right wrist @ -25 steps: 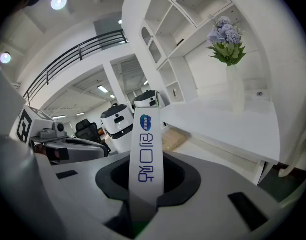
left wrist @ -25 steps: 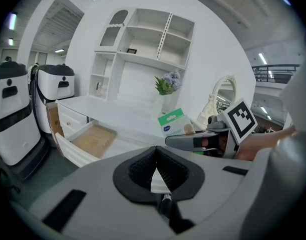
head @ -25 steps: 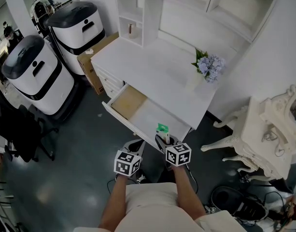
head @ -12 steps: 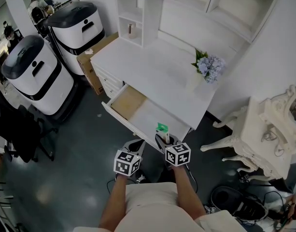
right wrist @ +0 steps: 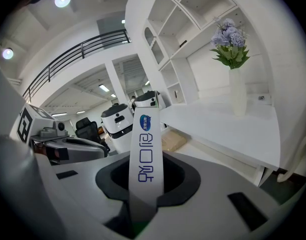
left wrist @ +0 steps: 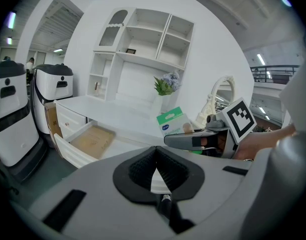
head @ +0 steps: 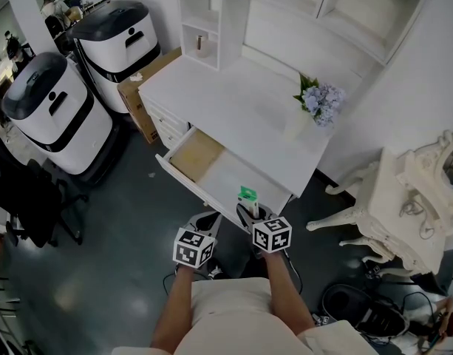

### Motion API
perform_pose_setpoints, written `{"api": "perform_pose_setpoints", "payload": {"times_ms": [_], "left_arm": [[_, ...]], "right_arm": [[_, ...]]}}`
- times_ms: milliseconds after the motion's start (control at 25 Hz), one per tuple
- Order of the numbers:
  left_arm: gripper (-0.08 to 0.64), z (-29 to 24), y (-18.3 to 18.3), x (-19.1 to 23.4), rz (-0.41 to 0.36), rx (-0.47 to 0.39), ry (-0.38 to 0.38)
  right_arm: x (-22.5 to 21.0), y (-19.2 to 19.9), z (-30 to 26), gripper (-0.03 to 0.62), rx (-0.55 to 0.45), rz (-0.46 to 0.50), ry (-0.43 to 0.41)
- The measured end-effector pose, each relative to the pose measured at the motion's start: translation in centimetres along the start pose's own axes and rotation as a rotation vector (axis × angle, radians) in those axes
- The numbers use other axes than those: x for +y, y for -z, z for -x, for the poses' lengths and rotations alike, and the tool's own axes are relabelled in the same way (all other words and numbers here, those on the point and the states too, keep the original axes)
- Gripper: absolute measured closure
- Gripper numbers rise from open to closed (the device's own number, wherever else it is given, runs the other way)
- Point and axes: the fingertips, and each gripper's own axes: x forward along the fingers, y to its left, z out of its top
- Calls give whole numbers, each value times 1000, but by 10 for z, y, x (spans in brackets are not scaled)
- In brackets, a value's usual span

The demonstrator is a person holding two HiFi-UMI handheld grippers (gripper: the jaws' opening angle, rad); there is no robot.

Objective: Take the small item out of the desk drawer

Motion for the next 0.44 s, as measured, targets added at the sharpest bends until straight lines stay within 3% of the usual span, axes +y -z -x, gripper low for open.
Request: {"api": "perform_pose_setpoints", "payload": {"times_ms": [440], "left_arm": [[543, 3, 0, 1, 5, -4, 9]], "right_arm": [[3, 0, -2, 485, 6, 7, -6]]}}
